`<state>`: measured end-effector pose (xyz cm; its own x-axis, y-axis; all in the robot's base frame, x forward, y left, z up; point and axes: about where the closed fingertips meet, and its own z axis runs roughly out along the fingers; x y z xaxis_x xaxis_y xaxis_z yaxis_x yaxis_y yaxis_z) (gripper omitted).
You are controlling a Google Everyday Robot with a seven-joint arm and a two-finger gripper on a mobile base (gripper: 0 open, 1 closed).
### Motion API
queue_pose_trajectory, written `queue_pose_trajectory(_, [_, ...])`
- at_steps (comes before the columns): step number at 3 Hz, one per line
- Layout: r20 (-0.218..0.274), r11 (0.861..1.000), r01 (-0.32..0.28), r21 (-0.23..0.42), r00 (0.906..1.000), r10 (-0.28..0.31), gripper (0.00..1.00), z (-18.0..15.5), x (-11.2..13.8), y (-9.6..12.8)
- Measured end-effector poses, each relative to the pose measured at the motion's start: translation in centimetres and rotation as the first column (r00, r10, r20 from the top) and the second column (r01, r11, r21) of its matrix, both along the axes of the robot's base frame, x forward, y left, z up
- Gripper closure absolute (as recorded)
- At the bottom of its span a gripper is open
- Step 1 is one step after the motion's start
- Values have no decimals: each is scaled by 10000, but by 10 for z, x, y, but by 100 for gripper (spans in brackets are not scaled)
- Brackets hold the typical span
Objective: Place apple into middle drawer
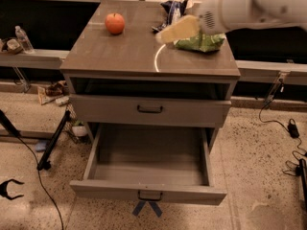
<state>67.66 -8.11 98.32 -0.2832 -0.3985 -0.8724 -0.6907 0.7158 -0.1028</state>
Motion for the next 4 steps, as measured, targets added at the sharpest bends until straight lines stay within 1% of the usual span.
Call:
queue_pose_trajectory(1, [65, 9991, 23, 414, 10000, -25, 0, 3, 17, 43])
queue_pose_trajectory(2, [9, 9990, 11, 446, 10000, -12, 0, 3, 15, 41])
queue_pose_trajectory(3, [159, 9955, 179, 929, 9997, -195, 0, -13, 33, 54])
queue_pose_trajectory(4, [622, 9846, 521, 1667, 9961, -632, 0, -43, 92, 81])
